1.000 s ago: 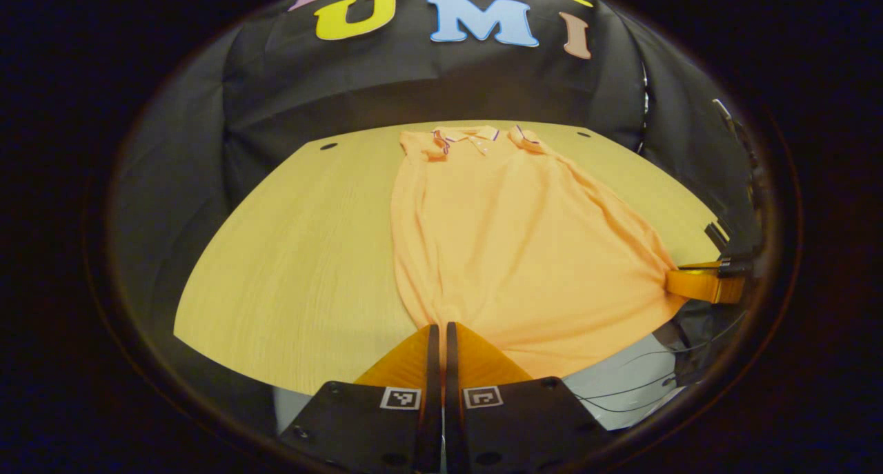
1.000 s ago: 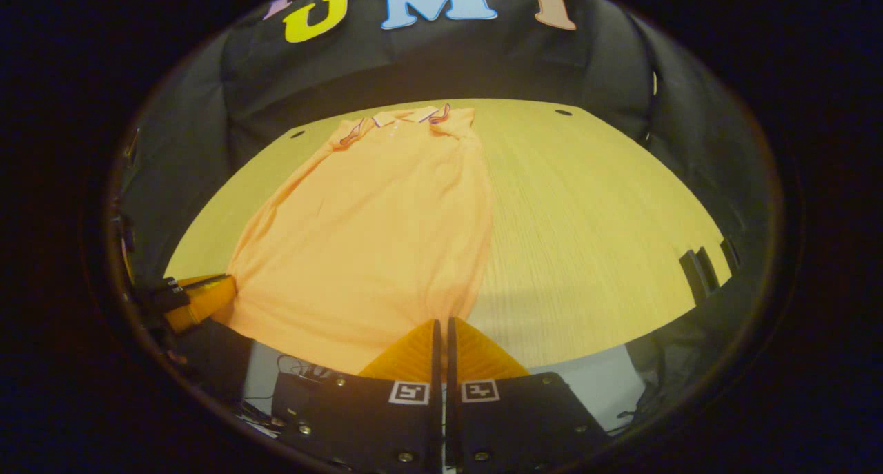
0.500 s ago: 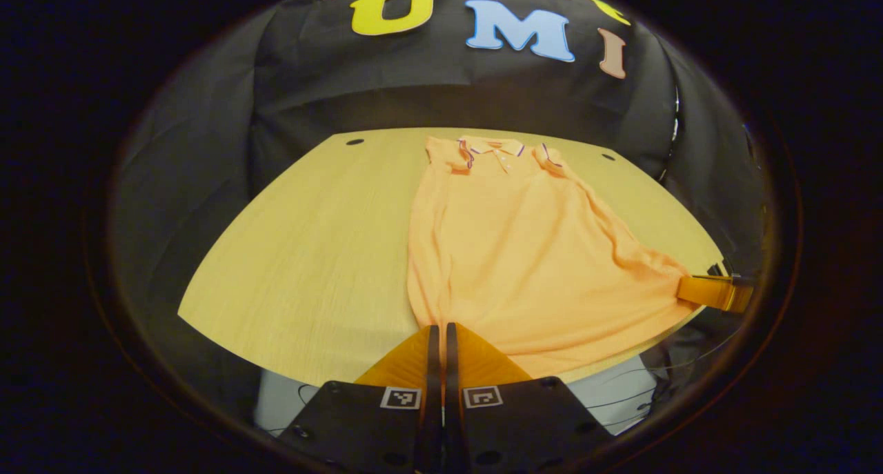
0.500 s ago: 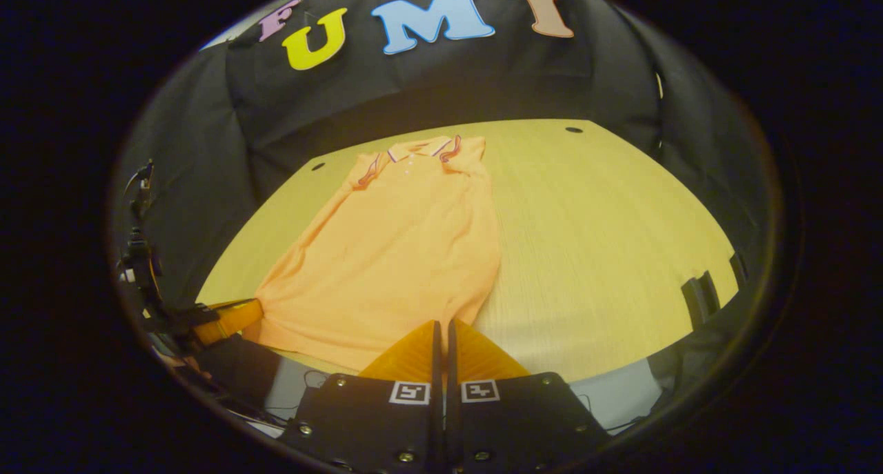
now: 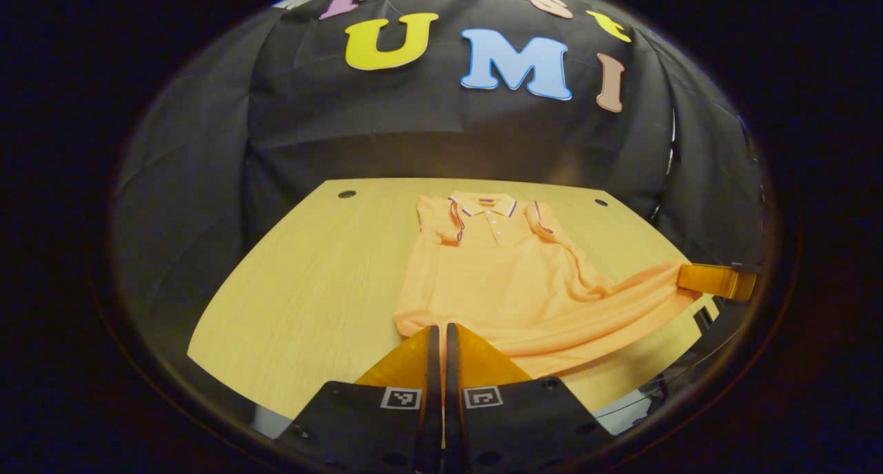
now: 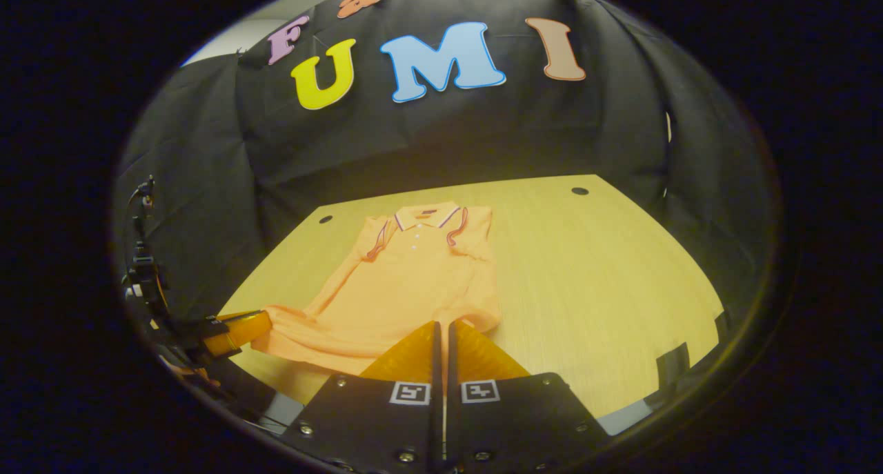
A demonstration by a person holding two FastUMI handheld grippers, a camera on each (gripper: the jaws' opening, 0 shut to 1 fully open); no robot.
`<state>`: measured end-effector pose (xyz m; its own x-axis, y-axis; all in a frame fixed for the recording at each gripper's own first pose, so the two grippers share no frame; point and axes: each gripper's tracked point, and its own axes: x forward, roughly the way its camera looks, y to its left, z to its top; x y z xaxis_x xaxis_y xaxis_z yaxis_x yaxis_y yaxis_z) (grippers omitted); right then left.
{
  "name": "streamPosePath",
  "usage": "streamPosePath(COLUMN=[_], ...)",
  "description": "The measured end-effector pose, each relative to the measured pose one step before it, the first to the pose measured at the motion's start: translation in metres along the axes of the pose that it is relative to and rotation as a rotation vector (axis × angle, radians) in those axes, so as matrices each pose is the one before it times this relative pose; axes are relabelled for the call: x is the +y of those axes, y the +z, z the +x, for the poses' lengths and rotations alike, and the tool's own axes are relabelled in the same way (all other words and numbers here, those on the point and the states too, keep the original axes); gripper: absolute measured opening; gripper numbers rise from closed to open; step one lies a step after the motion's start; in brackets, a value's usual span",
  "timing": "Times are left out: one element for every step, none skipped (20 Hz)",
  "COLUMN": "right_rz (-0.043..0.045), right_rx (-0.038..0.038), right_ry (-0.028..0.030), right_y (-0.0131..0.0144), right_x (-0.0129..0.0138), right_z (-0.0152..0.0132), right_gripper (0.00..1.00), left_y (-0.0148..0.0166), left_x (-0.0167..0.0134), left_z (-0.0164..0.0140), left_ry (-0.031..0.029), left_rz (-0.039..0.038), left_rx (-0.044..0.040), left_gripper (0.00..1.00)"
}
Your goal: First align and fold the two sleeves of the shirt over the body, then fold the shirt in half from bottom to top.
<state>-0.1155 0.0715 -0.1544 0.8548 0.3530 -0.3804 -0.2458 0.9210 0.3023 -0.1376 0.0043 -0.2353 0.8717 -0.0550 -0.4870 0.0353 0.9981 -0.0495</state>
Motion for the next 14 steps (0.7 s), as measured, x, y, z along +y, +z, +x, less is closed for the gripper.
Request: streamPosePath(right_rz=[0.00525,-0.0016,-0.00297,0.00233,0.00193,-0.00116,0.00012,0.00244,0.00112,0.00055,-0.00117,-0.00005,0.00056,0.00012], right_rx=[-0.00853,-0.00757,-0.00395,-0.00862,-0.00729,-0.00592,-0.00531,-0.00284,-0.00351,-0.0026,-0.00209,-0.00159,-0.00498,-0.00514], right_ry=[0.00324,-0.00418,-0.00729,-0.00336,-0.00254,-0.00629,-0.00488,-0.00707,-0.00593,-0.00551,-0.00834,-0.00937,-0.01107,-0.01394], right_y=[0.00809,0.00789,0.00814,0.00817,0.00845,0.00776,0.0085,0.00752,0.00809,0.00706,0.0073,0.00517,0.00725,0.00653], right_x=[0.00173,-0.00111,-0.00133,-0.00058,0.00056,-0.00061,-0.00002,0.0002,0.00061,0.00098,0.00082,0.00109,0.00166,0.00078], right_z=[0.00359,0.00432,0.00495,0.00698,0.00579,0.00658,0.00719,0.00818,0.00631,0.00723,0.00658,0.00664,0.00529,0.00514], right_gripper=[0.02,0.02,0.02,0.02,0.02,0.02,0.02,0.02,0.02,0.02,0.02,0.02,0.02,0.02], left_y=[0.01046,0.01021,0.01009,0.01003,0.01045,0.00942,0.00874,0.01017,0.00855,0.00928,0.00846,0.00566,0.00534,0.0081], left_x=[-0.0004,0.00069,-0.00078,-0.0002,-0.00064,0.0002,0.00096,0.00073,-0.00009,0.00118,0.00159,0.00252,0.00043,0.0001], left_z=[0.00562,0.0067,0.00918,0.00809,0.00903,0.00906,0.01019,0.00929,0.00843,0.00866,0.00951,0.0089,0.00956,0.00785], left_ry=[-0.00555,-0.00324,-0.00548,-0.00699,-0.00657,-0.00649,-0.00598,-0.00784,-0.00967,-0.00663,-0.00702,-0.00428,-0.01213,-0.01625], left_rz=[0.00149,0.00191,-0.00212,-0.00359,-0.00281,0.00034,-0.00104,-0.00143,-0.00185,0.00061,0.00465,0.01128,0.01071,0.01093], left_rx=[-0.01073,-0.00966,-0.00806,-0.00649,-0.0097,-0.00449,-0.00526,-0.00584,-0.0039,-0.00575,-0.00589,0.00168,-0.00098,-0.00186], left_gripper=[0.09,0.09,0.08,0.08,0.08,0.08,0.09,0.08,0.08,0.09,0.08,0.08,0.08,0.08])
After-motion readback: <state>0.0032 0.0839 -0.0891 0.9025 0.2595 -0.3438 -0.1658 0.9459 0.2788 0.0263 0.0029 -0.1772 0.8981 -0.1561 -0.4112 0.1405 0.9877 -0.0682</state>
